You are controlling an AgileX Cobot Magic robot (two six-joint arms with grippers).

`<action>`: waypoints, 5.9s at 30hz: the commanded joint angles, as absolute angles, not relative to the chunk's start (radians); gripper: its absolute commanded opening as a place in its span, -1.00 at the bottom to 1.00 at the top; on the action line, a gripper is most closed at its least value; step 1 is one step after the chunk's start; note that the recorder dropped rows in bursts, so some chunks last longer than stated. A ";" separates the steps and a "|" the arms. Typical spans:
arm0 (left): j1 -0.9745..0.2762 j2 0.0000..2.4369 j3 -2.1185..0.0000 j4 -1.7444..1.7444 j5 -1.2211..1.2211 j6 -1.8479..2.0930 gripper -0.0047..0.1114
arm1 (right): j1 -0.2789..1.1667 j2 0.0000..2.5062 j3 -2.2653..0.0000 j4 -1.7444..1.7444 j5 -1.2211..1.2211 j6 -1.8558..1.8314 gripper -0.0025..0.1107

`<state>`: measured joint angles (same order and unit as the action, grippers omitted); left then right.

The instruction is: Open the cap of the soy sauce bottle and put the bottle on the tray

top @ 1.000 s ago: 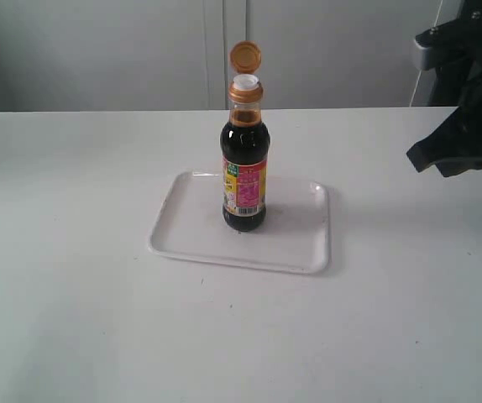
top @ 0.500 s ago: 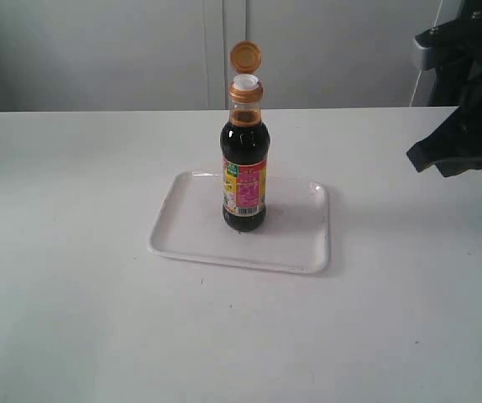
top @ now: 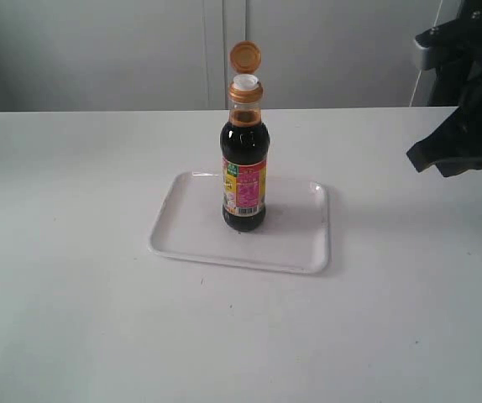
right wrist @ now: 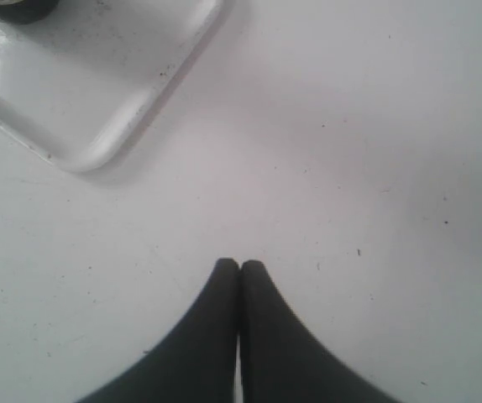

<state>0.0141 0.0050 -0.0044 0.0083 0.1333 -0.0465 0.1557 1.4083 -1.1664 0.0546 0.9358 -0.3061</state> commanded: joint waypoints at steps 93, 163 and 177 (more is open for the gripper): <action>0.018 0.000 0.000 0.000 0.236 -0.047 -0.92 | 0.150 0.399 -0.491 0.135 0.400 -0.313 -0.96; 0.018 0.000 0.000 0.000 0.236 -0.047 -0.92 | 0.150 0.000 0.000 -0.055 0.336 0.000 -0.96; 0.018 0.000 0.000 0.000 0.236 -0.047 -0.92 | 0.150 0.000 0.000 -0.049 0.336 0.000 -0.96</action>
<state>0.0141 0.0050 -0.0044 0.0000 0.2352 -0.0447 0.1557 0.0048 -0.0053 -0.0467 0.3393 0.0000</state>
